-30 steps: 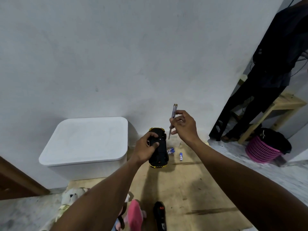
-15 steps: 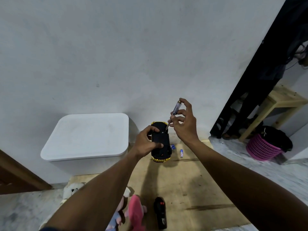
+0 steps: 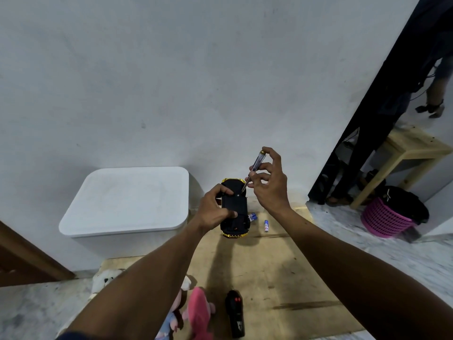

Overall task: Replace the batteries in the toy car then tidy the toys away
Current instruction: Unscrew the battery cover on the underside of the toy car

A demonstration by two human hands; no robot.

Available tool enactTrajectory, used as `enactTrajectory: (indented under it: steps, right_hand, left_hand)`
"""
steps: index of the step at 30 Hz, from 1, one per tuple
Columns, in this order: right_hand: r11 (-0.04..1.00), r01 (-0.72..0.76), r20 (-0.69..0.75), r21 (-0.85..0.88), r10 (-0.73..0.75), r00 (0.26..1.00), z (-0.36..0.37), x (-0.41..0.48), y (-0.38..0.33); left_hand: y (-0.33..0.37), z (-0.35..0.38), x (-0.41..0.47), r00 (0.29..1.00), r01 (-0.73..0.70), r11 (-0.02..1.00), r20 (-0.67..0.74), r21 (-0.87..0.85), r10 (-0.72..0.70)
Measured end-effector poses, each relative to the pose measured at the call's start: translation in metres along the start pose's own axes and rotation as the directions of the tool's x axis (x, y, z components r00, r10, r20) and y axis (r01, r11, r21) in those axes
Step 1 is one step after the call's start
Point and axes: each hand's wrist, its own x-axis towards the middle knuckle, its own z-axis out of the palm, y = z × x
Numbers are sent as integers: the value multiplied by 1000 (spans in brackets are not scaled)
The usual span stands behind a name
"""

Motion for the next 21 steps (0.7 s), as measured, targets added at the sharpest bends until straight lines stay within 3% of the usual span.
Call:
enactTrajectory:
  steps: [21]
  right_hand:
    - [1000, 15, -19, 9, -15, 1000, 5, 1, 2]
  left_hand:
    - [4, -4, 2, 996, 86, 996, 13, -27, -85]
